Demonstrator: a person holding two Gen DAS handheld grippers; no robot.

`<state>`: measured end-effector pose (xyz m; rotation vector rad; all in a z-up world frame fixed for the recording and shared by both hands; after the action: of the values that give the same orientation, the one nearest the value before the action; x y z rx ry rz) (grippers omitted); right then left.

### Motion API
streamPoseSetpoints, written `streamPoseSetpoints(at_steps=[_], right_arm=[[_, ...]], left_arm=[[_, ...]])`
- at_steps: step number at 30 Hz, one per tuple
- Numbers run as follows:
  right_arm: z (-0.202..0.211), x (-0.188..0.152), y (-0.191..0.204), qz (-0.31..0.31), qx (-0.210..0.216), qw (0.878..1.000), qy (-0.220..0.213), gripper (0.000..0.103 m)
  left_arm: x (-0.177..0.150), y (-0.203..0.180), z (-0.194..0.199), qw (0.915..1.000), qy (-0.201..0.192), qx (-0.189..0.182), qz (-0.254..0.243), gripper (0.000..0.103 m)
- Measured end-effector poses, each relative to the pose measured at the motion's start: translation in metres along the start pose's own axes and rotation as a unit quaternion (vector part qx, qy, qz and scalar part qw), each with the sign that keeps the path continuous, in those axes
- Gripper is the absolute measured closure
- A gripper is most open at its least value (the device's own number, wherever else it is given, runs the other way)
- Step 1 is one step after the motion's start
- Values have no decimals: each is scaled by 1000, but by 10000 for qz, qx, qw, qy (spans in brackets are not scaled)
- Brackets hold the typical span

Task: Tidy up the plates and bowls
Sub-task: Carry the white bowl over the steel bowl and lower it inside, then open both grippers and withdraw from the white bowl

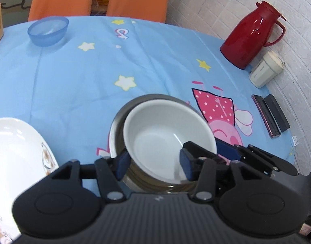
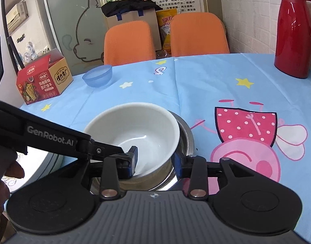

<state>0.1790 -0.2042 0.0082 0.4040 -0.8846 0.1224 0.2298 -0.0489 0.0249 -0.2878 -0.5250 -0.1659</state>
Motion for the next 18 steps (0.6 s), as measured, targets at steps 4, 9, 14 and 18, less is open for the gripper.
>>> streamPoseSetpoints(at_steps=[4, 9, 14, 18], right_arm=[[12, -2, -6, -204, 89, 9996, -193, 37], [28, 0, -8, -221, -214, 9979, -567, 4], [33, 0, -12, -271, -230, 9974, -629, 0], [31, 2, -11, -235, -184, 9977, -607, 0]], left_arm=[[4, 5, 19, 9998, -175, -6, 16, 22], [9, 15, 38, 9989, -472, 67, 47, 19], [13, 39, 48, 9961, -756, 386, 232, 5], [16, 71, 52, 9917, -871, 791, 511, 5]])
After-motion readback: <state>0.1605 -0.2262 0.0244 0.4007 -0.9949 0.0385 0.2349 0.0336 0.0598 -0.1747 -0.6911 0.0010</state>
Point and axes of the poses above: each gripper's, at about its wrist camera, not at the fingertips, and z roughly against the way its jaws point, y to its left, x to its top, the point moved 2 cm from there along -z, roughly the way its jaws point, and after that the axes turned 10 degrees about x, right-handed, at the moved point
